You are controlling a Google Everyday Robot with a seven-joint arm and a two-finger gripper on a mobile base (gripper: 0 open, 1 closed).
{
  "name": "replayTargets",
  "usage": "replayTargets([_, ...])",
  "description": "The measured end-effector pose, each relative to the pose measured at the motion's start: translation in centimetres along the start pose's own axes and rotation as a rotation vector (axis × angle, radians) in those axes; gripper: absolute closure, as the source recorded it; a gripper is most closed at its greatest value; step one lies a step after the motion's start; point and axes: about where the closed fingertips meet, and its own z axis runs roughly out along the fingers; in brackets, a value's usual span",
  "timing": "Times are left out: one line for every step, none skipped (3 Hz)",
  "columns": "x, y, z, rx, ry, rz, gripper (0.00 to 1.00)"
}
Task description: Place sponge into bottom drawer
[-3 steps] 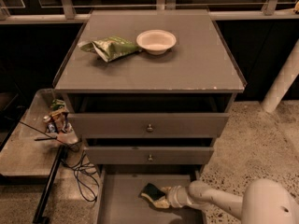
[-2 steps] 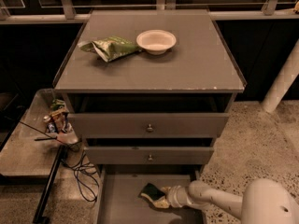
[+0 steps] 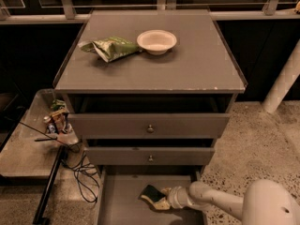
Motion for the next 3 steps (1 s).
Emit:
replayTargets([0.00, 0.00, 0.00, 0.000, 0.000, 0.000, 0.13])
replayTargets([0.00, 0.01, 0.01, 0.000, 0.000, 0.000, 0.00])
replayTargets([0.00, 0.01, 0.01, 0.000, 0.000, 0.000, 0.00])
